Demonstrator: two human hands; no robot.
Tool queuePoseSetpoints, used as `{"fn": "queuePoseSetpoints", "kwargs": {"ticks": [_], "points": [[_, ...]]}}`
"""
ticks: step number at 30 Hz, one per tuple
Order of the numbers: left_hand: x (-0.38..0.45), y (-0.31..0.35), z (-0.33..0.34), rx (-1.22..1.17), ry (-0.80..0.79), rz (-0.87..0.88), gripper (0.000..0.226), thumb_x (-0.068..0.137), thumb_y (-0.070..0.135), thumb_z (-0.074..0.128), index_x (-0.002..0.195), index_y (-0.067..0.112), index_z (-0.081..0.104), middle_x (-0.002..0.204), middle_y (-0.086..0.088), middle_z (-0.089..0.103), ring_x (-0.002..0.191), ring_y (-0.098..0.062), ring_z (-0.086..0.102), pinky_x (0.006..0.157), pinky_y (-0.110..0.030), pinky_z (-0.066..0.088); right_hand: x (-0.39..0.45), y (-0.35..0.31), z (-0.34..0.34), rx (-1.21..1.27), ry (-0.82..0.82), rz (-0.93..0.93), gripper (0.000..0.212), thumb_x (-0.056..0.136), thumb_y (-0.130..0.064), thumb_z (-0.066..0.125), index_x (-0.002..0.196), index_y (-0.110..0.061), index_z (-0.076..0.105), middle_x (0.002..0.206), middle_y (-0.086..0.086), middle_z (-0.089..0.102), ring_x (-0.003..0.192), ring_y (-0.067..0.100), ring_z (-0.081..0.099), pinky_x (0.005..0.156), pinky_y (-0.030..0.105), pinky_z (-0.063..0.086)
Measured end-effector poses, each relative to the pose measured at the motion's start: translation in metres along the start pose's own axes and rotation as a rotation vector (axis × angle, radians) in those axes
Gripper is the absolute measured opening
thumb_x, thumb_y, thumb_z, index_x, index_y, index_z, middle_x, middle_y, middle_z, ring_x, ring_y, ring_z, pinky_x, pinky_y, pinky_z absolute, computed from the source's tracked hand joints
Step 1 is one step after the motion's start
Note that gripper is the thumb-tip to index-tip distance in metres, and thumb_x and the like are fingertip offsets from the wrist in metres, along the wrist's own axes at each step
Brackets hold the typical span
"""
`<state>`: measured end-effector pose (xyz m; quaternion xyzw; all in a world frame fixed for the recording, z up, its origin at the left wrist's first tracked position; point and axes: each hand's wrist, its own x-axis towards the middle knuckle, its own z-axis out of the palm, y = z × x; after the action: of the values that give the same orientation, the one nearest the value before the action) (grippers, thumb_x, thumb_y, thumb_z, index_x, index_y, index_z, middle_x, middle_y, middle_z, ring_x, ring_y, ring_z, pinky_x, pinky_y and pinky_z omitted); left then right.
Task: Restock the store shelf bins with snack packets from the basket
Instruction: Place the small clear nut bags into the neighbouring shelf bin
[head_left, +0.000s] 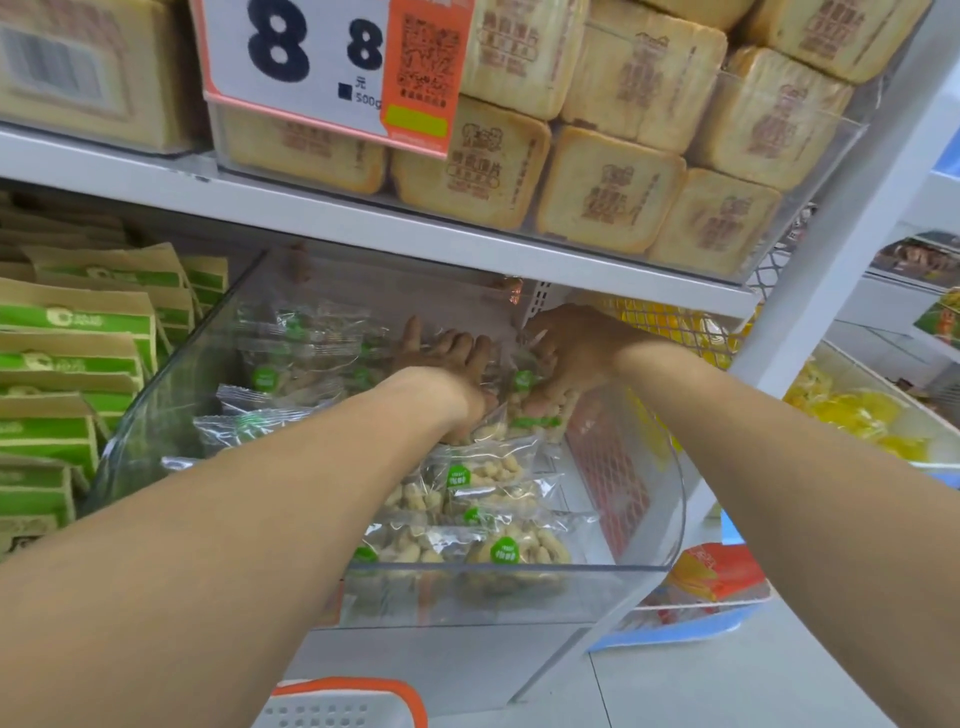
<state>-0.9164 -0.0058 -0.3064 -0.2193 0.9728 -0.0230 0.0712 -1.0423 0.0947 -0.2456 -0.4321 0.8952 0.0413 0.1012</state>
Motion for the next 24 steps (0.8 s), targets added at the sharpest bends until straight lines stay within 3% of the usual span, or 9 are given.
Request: {"fn": "queuePoseSetpoints", "kwargs": {"ticks": [4, 9, 13, 16, 21, 24], "points": [[-0.001, 0.001, -0.001, -0.008, 0.007, -0.001, 0.068, 0.104, 0.047, 0.018, 0.156, 0.016, -0.011, 0.166, -0.004, -0.005, 0.152, -0.018, -0.007, 0.118, -0.057, -0.01, 0.011, 0.001, 0.008, -0.05, 0.056, -0.006, 0.093, 0.062, -0.049, 0.091, 0.142, -0.026, 0.049, 0.137, -0.004, 0.058, 0.125, 0.021, 0.054, 0.094, 0.026, 0.041], [0.0, 0.003, -0.001, -0.031, 0.009, -0.007, 0.066, 0.105, 0.043, 0.02, 0.156, 0.016, -0.01, 0.166, -0.003, -0.004, 0.152, -0.018, -0.008, 0.118, -0.058, -0.008, 0.024, 0.001, 0.018, -0.179, 0.16, -0.045, 0.074, 0.07, -0.052, 0.084, 0.132, -0.026, 0.053, 0.13, -0.003, 0.062, 0.129, 0.026, 0.052, 0.112, 0.047, 0.025], [0.002, 0.003, 0.0, -0.038, 0.016, -0.001, 0.065, 0.105, 0.042, 0.021, 0.156, 0.014, -0.008, 0.165, -0.003, -0.001, 0.152, -0.017, -0.007, 0.118, -0.06, -0.007, 0.027, 0.005, 0.022, -0.222, 0.183, -0.2, 0.062, 0.075, -0.037, 0.084, 0.127, -0.025, 0.053, 0.113, -0.001, 0.068, 0.12, 0.023, 0.058, 0.119, 0.054, 0.013], [0.0, 0.004, 0.0, -0.049, 0.021, -0.007, 0.063, 0.104, 0.042, 0.021, 0.156, 0.016, -0.003, 0.164, -0.003, 0.005, 0.152, -0.018, -0.003, 0.118, -0.059, -0.007, 0.025, 0.005, 0.023, -0.245, 0.187, -0.25, 0.066, 0.078, -0.025, 0.083, 0.134, -0.025, 0.048, 0.113, 0.002, 0.069, 0.123, 0.024, 0.056, 0.121, 0.049, 0.009], [-0.002, 0.004, 0.0, -0.063, 0.019, -0.014, 0.063, 0.104, 0.042, 0.019, 0.156, 0.016, -0.005, 0.165, -0.002, 0.002, 0.152, -0.017, -0.005, 0.118, -0.058, -0.008, 0.026, 0.002, 0.021, -0.3, 0.279, -0.236, 0.071, 0.069, -0.03, 0.089, 0.13, -0.031, 0.053, 0.137, -0.001, 0.056, 0.133, 0.023, 0.045, 0.113, 0.047, 0.025], [0.001, 0.003, 0.002, -0.053, 0.01, -0.015, 0.065, 0.105, 0.042, 0.018, 0.157, 0.015, -0.009, 0.166, -0.002, -0.004, 0.152, -0.018, -0.008, 0.118, -0.058, -0.009, 0.025, 0.002, 0.018, -0.327, 0.299, -0.12, 0.076, 0.063, -0.045, 0.09, 0.129, -0.028, 0.056, 0.133, -0.002, 0.057, 0.131, 0.026, 0.048, 0.11, 0.048, 0.031]]}}
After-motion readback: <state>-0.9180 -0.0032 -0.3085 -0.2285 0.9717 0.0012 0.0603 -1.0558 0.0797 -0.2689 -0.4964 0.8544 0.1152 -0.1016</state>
